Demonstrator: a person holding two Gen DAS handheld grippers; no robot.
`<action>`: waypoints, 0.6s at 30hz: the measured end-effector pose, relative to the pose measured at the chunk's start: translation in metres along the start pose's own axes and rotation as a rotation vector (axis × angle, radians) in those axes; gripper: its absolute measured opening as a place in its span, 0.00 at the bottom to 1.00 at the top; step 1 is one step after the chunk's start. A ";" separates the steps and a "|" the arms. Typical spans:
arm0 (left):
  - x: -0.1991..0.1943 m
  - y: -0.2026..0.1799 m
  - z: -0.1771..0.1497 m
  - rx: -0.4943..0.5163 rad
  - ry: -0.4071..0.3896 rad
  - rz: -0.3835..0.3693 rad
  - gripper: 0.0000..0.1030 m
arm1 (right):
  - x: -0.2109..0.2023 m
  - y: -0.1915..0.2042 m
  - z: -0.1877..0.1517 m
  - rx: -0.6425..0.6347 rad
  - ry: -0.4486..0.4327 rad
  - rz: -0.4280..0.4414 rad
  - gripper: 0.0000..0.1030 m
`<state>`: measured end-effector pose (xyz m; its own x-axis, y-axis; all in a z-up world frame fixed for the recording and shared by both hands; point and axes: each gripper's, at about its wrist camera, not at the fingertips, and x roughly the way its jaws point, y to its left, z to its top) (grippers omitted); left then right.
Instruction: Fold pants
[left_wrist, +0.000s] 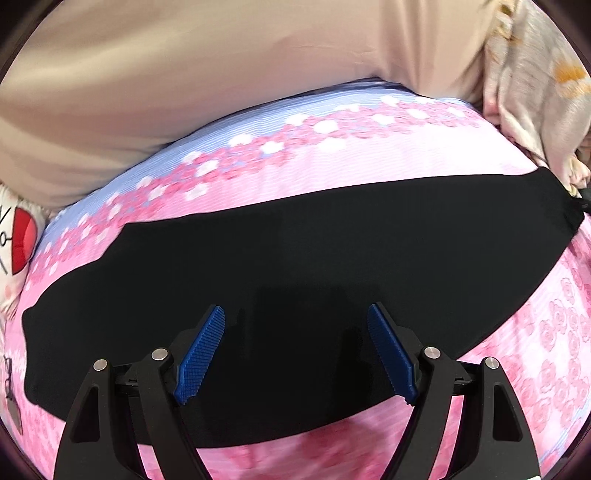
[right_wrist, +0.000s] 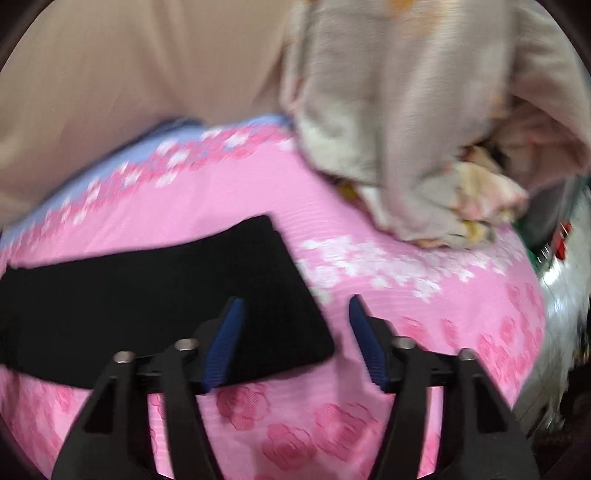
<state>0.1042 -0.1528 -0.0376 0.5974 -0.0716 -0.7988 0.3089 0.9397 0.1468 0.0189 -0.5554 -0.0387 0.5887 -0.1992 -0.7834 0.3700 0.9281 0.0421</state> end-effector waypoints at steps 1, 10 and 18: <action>0.002 -0.007 0.003 0.008 0.004 -0.005 0.75 | 0.007 0.002 0.000 -0.005 0.026 -0.007 0.09; 0.014 -0.057 0.015 0.099 0.005 -0.049 0.75 | 0.002 -0.029 -0.001 0.045 -0.001 0.033 0.34; 0.023 -0.058 0.018 0.076 0.021 -0.048 0.78 | 0.005 -0.027 0.002 0.067 0.025 0.093 0.57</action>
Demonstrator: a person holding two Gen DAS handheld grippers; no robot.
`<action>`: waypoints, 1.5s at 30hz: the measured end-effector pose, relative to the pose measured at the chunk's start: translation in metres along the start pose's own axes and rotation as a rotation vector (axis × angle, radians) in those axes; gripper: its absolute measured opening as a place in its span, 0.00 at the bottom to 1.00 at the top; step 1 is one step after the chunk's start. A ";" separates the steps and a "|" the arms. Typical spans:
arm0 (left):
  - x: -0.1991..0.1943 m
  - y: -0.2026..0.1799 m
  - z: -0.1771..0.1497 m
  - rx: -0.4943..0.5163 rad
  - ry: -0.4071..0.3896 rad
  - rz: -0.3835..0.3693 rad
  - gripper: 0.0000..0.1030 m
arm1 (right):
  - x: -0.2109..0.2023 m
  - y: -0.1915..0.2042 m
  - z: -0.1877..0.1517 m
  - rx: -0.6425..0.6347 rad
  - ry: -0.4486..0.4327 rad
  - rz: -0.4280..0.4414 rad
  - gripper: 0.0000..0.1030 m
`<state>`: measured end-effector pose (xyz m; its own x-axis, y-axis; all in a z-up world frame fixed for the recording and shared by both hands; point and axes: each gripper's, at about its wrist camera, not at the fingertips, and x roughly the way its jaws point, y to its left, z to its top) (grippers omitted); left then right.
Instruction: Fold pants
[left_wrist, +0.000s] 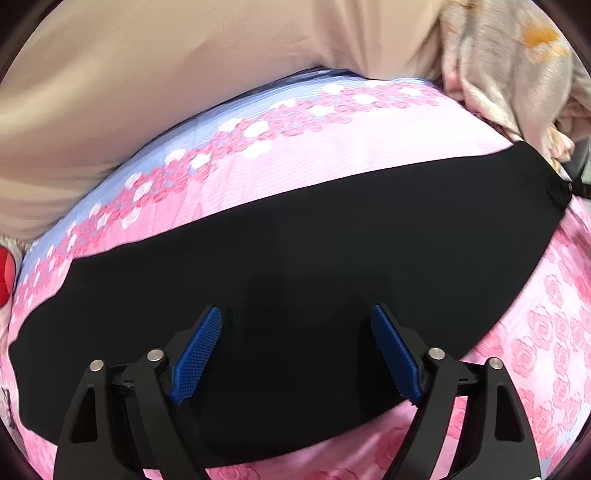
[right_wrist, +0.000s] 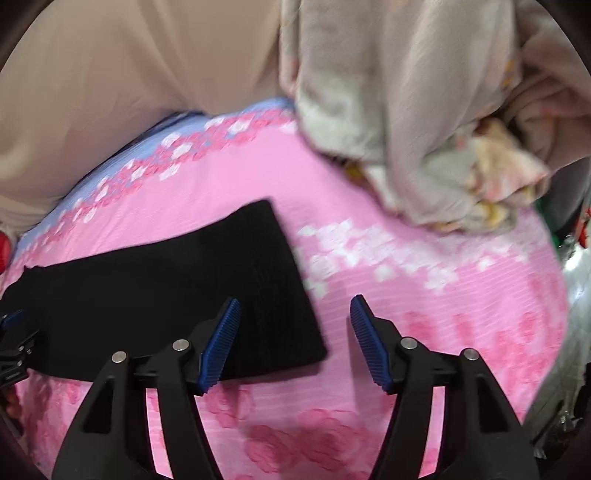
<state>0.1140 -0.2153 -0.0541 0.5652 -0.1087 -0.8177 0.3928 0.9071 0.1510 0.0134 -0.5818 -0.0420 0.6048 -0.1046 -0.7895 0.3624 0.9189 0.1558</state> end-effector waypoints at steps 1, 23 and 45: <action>0.004 0.004 0.000 -0.015 0.009 -0.002 0.78 | 0.007 0.003 -0.001 -0.005 0.016 0.010 0.54; -0.010 -0.017 0.024 0.054 -0.070 -0.174 0.69 | -0.063 0.146 0.017 -0.182 -0.104 0.068 0.16; -0.069 0.182 -0.003 -0.253 -0.187 -0.096 0.70 | -0.073 0.481 0.012 -0.557 -0.049 0.498 0.15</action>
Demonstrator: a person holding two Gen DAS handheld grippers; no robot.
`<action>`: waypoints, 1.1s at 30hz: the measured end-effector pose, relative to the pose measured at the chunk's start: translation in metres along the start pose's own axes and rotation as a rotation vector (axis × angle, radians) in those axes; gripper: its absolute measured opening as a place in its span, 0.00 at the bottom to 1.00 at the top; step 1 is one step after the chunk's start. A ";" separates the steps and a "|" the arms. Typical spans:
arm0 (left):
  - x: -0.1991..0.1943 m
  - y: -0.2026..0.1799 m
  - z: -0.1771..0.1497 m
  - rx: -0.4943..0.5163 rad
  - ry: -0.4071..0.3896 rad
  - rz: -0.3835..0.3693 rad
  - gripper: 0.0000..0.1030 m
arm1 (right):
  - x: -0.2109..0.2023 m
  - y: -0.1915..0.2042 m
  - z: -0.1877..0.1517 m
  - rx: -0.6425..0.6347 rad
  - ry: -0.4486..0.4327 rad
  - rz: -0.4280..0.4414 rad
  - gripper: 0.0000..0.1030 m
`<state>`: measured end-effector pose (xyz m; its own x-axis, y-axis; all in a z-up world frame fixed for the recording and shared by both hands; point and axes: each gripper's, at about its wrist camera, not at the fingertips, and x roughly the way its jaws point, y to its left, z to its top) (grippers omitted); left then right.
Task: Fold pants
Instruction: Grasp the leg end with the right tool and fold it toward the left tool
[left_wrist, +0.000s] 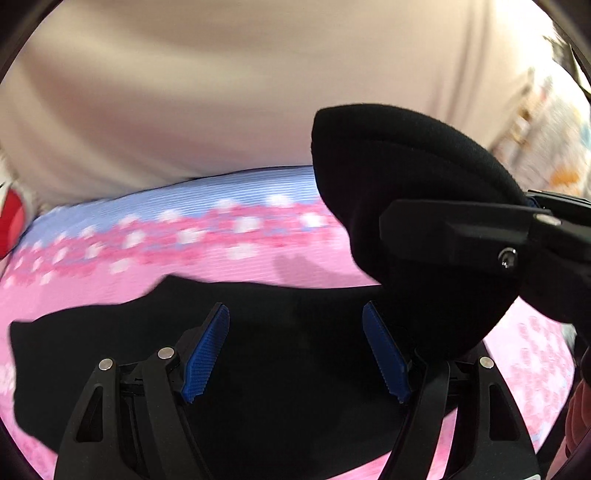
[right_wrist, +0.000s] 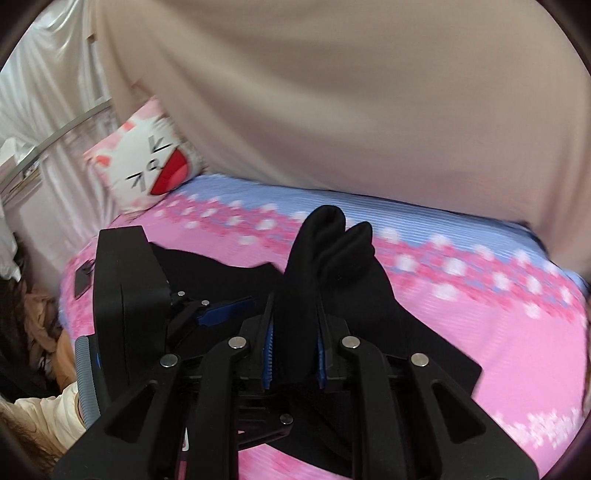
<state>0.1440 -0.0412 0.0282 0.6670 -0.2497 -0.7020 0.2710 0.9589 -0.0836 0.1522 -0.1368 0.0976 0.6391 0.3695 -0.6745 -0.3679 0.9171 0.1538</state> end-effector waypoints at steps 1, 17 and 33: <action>-0.004 0.019 -0.004 -0.022 0.001 0.020 0.70 | 0.005 0.008 0.003 -0.009 0.007 0.012 0.15; -0.003 0.167 -0.105 -0.154 0.170 0.243 0.70 | 0.174 0.115 -0.040 -0.102 0.293 0.089 0.15; -0.028 0.186 -0.114 -0.173 0.150 0.286 0.70 | 0.037 -0.015 -0.066 0.040 0.130 -0.180 0.60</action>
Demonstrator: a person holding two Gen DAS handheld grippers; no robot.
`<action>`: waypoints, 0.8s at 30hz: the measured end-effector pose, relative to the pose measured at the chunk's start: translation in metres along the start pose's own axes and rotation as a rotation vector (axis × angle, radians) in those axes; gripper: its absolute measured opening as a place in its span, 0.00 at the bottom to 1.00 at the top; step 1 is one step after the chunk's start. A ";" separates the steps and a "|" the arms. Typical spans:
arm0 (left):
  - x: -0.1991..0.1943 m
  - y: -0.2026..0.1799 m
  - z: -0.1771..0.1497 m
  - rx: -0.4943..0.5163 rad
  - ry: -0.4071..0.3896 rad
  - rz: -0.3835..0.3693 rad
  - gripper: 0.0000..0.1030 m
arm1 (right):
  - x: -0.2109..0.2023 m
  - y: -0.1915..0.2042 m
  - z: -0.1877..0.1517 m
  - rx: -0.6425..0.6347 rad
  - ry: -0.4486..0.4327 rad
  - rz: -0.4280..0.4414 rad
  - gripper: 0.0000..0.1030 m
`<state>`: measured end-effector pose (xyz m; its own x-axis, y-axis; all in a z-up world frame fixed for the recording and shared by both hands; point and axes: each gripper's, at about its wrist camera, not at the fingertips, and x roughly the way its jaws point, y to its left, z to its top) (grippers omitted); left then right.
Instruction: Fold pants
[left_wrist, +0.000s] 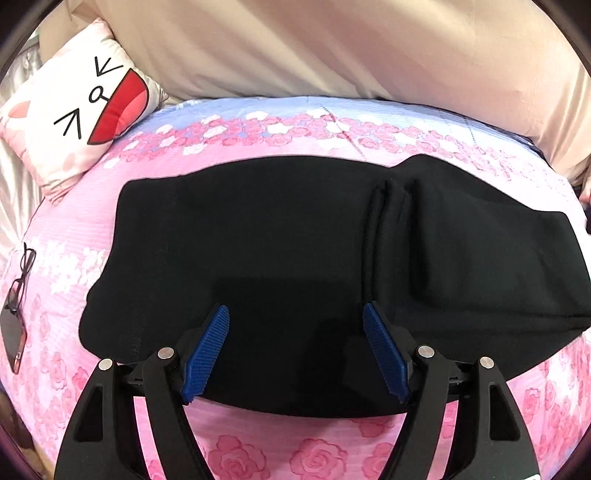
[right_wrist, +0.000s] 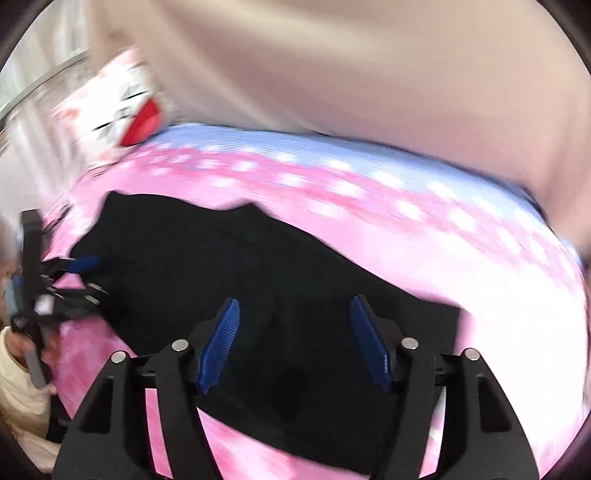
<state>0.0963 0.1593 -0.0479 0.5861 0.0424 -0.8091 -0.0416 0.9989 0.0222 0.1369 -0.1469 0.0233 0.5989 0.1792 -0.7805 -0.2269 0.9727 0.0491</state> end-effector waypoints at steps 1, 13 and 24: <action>-0.009 -0.003 0.001 -0.003 -0.016 -0.010 0.70 | -0.006 -0.018 -0.009 0.039 0.004 -0.035 0.60; -0.021 -0.130 0.028 0.136 -0.072 -0.057 0.80 | -0.017 -0.075 -0.102 0.164 0.025 -0.050 0.60; -0.015 -0.175 0.024 0.180 -0.044 -0.067 0.80 | -0.015 -0.038 -0.137 -0.119 -0.003 -0.111 0.58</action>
<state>0.1144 -0.0155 -0.0254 0.6178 -0.0272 -0.7858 0.1418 0.9869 0.0774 0.0314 -0.2068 -0.0524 0.6277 0.0723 -0.7751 -0.2483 0.9623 -0.1113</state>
